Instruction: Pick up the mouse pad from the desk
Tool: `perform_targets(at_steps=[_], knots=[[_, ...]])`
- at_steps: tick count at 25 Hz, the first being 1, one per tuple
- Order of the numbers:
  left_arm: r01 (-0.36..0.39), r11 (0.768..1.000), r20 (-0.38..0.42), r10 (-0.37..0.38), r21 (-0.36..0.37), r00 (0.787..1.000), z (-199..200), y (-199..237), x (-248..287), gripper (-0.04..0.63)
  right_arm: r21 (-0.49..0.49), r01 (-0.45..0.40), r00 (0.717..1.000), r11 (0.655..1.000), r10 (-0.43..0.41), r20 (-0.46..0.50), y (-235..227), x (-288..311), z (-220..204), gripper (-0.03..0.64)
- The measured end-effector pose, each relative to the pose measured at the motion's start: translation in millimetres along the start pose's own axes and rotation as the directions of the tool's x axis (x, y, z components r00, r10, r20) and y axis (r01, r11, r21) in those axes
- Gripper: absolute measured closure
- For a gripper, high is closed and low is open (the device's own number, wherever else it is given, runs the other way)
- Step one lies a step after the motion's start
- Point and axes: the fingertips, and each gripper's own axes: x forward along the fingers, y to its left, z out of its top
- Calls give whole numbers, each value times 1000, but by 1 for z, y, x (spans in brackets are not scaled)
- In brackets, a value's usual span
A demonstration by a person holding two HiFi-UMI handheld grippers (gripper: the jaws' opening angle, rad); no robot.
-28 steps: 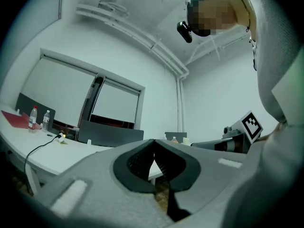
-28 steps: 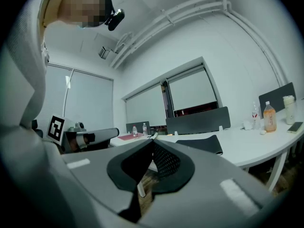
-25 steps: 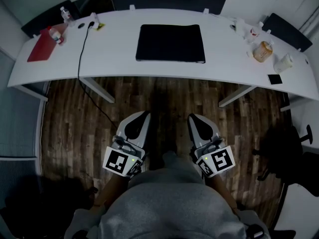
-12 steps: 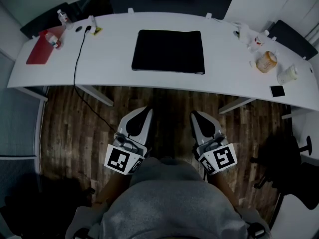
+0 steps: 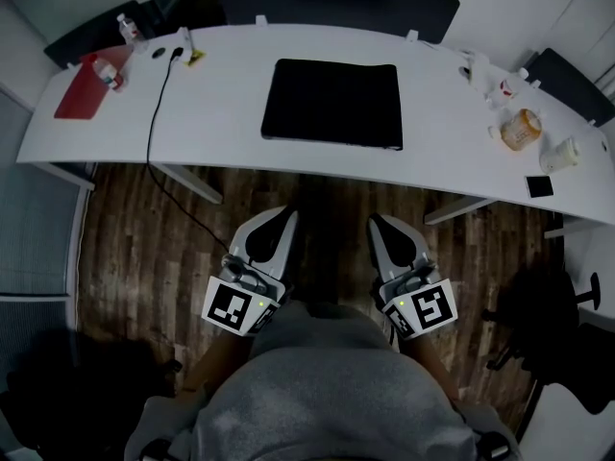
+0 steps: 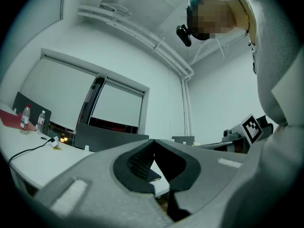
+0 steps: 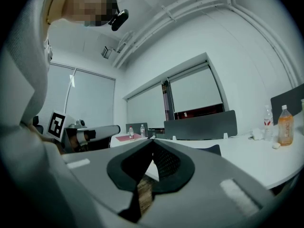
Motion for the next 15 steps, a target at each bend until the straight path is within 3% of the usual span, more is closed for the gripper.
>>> perform_targets(at_steps=[15], knots=[[-28, 1000, -20, 28, 8, 999, -11, -3, 4, 598, 0, -8, 1000, 1000, 8, -5, -14, -4, -11, 618]])
